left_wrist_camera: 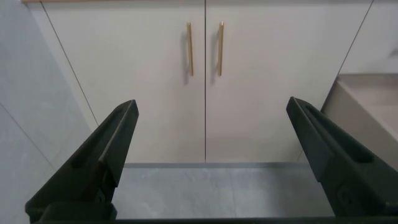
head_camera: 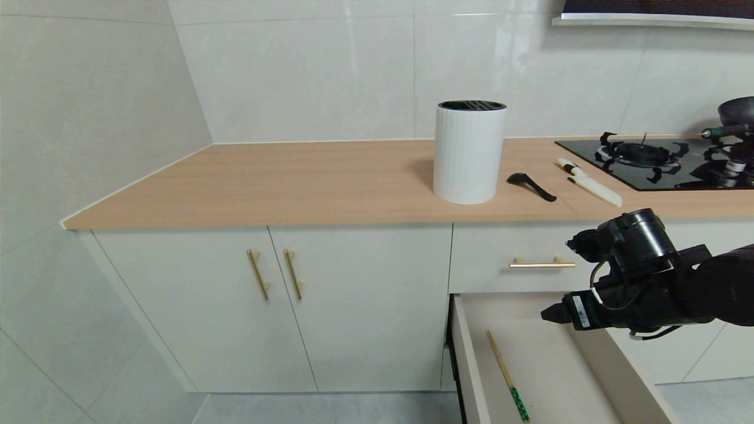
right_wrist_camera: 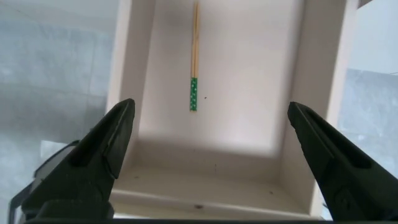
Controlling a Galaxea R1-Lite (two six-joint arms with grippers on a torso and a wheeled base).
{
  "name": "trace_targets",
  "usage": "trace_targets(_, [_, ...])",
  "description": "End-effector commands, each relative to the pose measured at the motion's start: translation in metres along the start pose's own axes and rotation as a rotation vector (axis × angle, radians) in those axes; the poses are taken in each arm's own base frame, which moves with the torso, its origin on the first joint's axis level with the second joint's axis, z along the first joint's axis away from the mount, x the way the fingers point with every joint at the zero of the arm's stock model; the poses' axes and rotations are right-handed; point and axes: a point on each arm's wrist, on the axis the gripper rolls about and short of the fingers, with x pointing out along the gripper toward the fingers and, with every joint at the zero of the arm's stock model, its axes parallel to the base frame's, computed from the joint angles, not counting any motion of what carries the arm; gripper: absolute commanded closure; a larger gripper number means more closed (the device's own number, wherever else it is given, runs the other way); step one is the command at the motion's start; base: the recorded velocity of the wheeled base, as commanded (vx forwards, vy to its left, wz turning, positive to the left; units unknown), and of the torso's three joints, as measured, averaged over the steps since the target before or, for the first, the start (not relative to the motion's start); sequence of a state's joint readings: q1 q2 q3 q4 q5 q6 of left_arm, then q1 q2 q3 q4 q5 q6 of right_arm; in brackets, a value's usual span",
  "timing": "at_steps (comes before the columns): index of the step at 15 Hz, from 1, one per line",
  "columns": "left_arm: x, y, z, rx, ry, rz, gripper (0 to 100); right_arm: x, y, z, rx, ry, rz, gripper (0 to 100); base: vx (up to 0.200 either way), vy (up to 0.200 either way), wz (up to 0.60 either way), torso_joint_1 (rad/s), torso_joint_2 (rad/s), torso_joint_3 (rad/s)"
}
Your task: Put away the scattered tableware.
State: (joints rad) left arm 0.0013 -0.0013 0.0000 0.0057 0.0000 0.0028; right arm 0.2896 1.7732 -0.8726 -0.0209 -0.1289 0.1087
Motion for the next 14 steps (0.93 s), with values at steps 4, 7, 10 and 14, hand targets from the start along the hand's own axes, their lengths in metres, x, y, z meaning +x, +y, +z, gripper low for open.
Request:
trace_targets(4, [0.0001,0.0,0.0,0.0,0.002,0.0,0,0.0033,0.0004,-0.0013,-0.002,0.011,-0.001,0,0.0,0.0,0.0,0.179,-0.48,-0.315])
trace_targets(7, [0.0001,0.0,0.0,0.0,0.002,0.0,0,0.0038,0.0005,-0.0013,-0.005,0.011,-0.001,0,0.0,0.0,0.0,0.196,-0.5,-0.305])
trace_targets(10, [0.0001,0.0,0.0,0.0,0.002,0.0,0,0.0038,0.0005,-0.0013,-0.005,0.011,-0.001,0,0.0,0.0,0.0,0.214,-0.51,-0.302])
trace_targets(14, [0.0001,0.0,0.0,-0.001,0.002,0.0,0,-0.0002,-0.0002,0.0026,0.002,-0.019,-0.002,0,0.0,0.0,0.0,0.106,-0.24,-0.144])
